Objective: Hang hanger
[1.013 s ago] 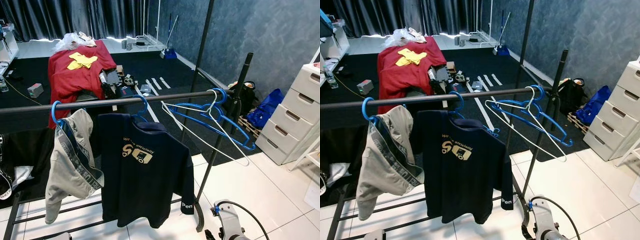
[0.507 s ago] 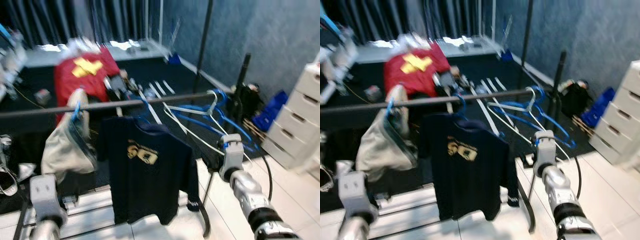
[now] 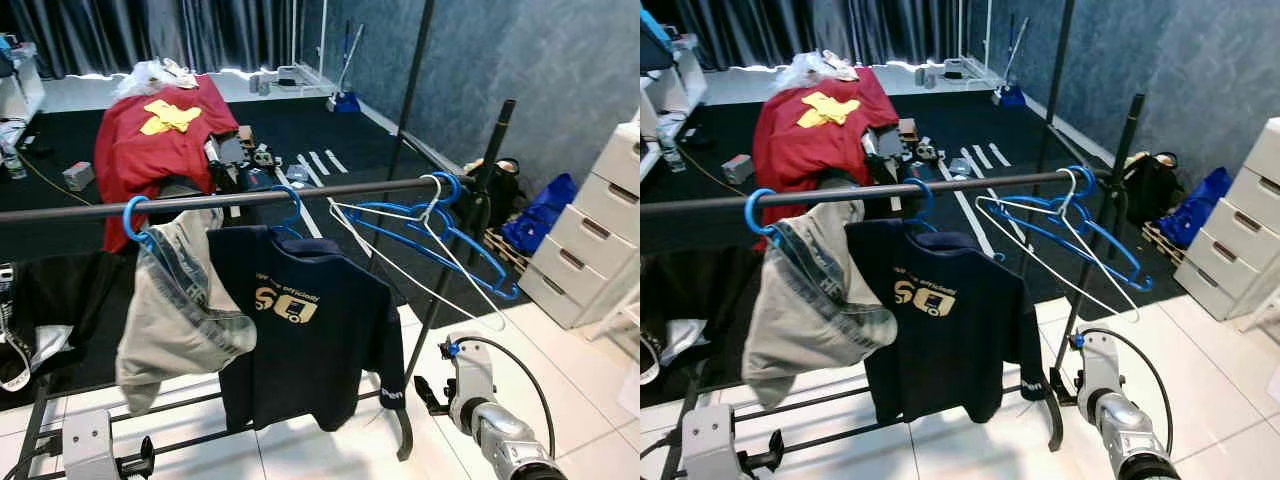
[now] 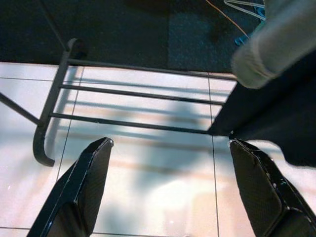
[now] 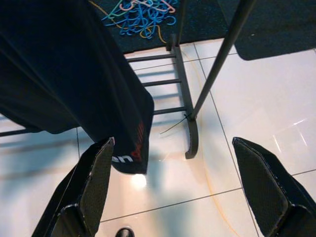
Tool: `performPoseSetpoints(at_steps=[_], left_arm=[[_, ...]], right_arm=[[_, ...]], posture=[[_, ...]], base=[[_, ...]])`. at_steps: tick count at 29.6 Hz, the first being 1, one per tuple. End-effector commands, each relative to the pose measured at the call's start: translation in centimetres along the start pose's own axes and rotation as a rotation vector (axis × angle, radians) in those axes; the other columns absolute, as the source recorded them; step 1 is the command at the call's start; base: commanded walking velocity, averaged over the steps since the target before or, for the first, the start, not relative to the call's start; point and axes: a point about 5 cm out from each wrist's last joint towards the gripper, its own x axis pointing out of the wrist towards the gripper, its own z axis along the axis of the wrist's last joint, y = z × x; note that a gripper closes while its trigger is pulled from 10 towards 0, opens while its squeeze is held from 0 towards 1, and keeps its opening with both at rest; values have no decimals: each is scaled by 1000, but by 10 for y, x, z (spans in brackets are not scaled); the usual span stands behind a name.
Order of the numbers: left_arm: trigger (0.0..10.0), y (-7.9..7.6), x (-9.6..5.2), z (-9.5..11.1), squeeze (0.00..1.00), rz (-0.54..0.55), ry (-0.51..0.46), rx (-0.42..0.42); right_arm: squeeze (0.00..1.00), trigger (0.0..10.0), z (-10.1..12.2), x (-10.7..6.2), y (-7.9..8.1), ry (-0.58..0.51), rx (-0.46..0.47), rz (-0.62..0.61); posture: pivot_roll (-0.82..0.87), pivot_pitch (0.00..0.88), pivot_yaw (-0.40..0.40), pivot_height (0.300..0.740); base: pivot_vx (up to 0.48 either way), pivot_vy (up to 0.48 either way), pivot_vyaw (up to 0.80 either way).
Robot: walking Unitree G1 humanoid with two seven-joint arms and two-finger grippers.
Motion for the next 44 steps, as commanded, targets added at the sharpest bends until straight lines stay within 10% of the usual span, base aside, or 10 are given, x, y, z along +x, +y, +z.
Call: performPoseSetpoints(at_steps=[1,10,17,21,28,37,44], left_arm=[[10000,-3,-2,0,0,7,-9,-8],[10000,41,-9,37,0,290,-172,-175],[10000,10,-13,84,0,-46,-366,-297],[10000,-42,-38,146,0,-389,-578,-421],[10000,-54,-50,179,0,-490,-676,-452],[10000,-58,-53,208,0,-483,-698,-434],[10000,-72,-28,202,0,-117,-503,-35]], right_arm=[[0,10000,-3,-2,-3,14,-9,2],[0,10000,-4,-3,-4,8,-8,30],[0,10000,-5,-4,-6,1,46,66],[0,10000,-3,-6,-9,-27,157,114],[0,10000,-3,-6,-10,-35,222,140],[0,10000,-2,-6,-10,-46,282,161],[0,10000,-1,-6,-8,-56,251,177]], posture=[[44,0,-68,740],[49,0,-71,740],[54,0,-76,740],[56,0,-83,740],[51,0,-83,740],[42,0,-77,740],[41,0,-81,740]], base=[[0,0,0],[0,0,0],[0,0,0],[0,0,0],[0,0,0],[0,0,0],[0,0,0]])
